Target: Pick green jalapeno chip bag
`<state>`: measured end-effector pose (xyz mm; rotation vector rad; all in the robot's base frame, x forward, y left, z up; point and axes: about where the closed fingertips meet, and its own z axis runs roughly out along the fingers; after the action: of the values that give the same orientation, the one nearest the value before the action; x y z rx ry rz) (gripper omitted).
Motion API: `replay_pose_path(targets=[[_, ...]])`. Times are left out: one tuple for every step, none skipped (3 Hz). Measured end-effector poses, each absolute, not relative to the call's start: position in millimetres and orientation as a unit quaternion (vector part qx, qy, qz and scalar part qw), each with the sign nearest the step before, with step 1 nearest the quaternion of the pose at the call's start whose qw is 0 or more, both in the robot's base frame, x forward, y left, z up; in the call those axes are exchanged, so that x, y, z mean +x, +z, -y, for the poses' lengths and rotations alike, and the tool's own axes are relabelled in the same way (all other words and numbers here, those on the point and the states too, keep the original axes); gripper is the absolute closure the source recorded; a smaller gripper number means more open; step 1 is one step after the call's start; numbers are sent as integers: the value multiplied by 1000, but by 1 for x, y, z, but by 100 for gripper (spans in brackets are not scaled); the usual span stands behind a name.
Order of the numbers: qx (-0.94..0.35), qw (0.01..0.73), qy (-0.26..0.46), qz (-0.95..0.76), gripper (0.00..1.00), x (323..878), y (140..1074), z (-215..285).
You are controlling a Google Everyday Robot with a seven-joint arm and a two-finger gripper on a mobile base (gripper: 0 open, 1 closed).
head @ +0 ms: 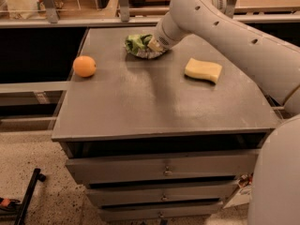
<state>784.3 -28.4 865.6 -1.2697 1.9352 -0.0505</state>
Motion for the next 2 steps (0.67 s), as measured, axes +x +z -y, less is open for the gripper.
replay_pose_path(targets=[[-495, 417, -6, -762, 100, 785, 879, 37], [-478, 452, 4, -753, 100, 783, 912, 52]])
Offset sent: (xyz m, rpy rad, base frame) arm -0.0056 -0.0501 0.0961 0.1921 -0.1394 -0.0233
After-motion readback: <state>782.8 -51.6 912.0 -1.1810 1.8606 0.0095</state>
